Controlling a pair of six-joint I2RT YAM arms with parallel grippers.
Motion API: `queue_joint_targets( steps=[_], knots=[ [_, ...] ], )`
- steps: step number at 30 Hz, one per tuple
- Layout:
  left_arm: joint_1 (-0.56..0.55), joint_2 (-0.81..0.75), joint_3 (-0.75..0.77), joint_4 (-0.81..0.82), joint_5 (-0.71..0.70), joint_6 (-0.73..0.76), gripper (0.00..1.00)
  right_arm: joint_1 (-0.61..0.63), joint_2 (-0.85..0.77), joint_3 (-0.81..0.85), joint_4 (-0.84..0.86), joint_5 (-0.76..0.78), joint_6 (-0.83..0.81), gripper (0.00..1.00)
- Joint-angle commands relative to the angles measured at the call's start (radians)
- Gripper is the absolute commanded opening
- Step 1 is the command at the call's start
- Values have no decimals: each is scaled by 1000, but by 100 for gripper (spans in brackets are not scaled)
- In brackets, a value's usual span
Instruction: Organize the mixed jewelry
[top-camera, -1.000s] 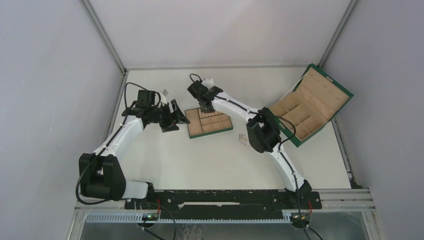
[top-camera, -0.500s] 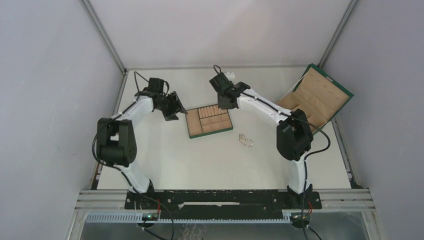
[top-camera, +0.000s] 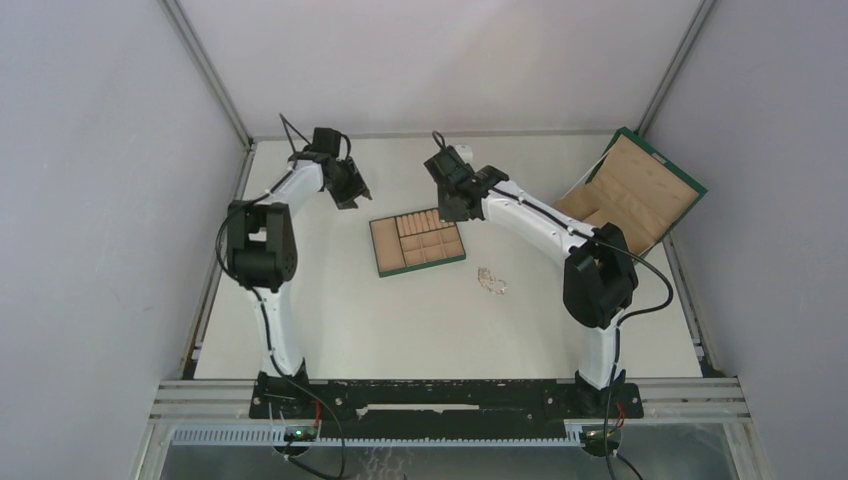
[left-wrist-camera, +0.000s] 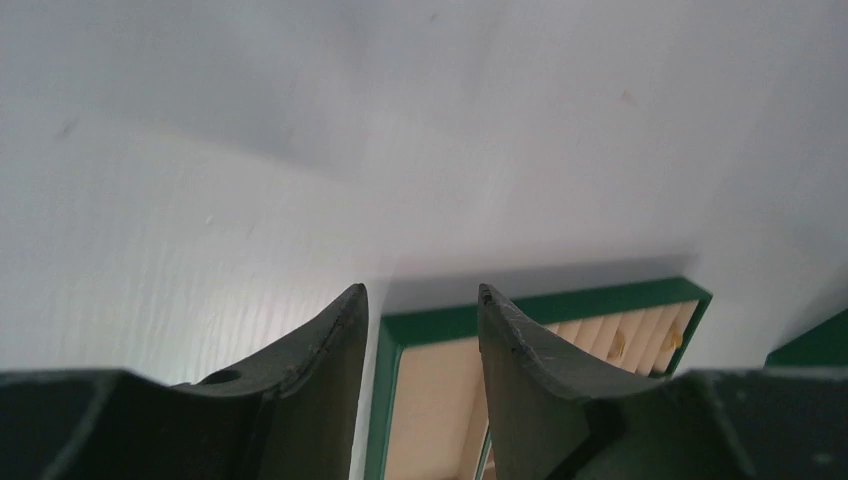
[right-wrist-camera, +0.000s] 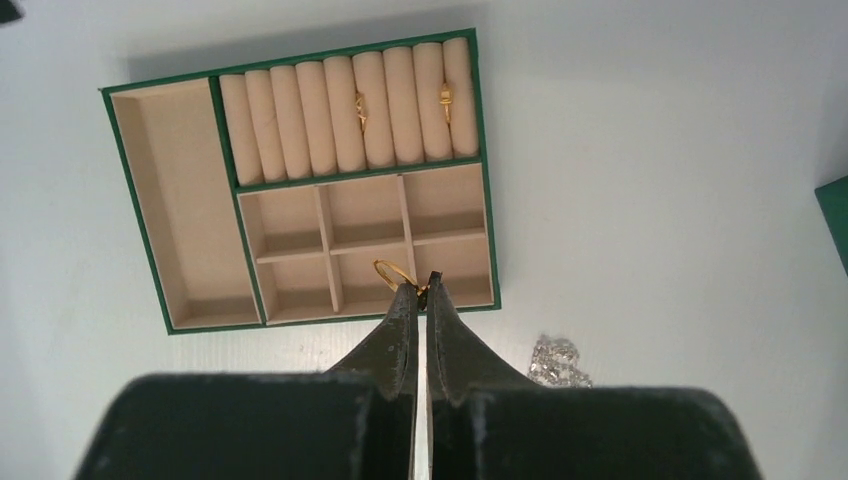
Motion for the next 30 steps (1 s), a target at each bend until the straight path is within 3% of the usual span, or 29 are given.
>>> queue_joint_targets(
  steps=[1, 4, 8, 12, 19, 25, 28, 30],
  knots=[
    [-49, 126, 145, -64, 19, 1, 50, 16, -44, 14, 8, -25, -33, 0],
    [-81, 125, 123, -90, 23, 7, 50, 24, -24, 41, -24, 1, -51, 0],
    [-113, 27, -23, -35, 23, -13, 51, 82, 16, 103, -73, 136, -110, 0],
    [-114, -62, -164, 44, 78, -63, 52, 90, 50, 133, -94, 128, -109, 0],
    [-106, -207, -287, 40, 117, -69, 55, 109, 107, 158, -87, 114, -153, 0],
    [-46, -388, -332, 13, 143, -61, 56, 130, 225, 308, -220, 190, -138, 0],
    [-32, -455, -363, 20, 210, -18, 56, 135, 235, 334, -239, 190, -126, 0],
    [-32, -490, -387, 61, 335, 21, 56, 123, 202, 311, -209, 98, -117, 0]
  ],
)
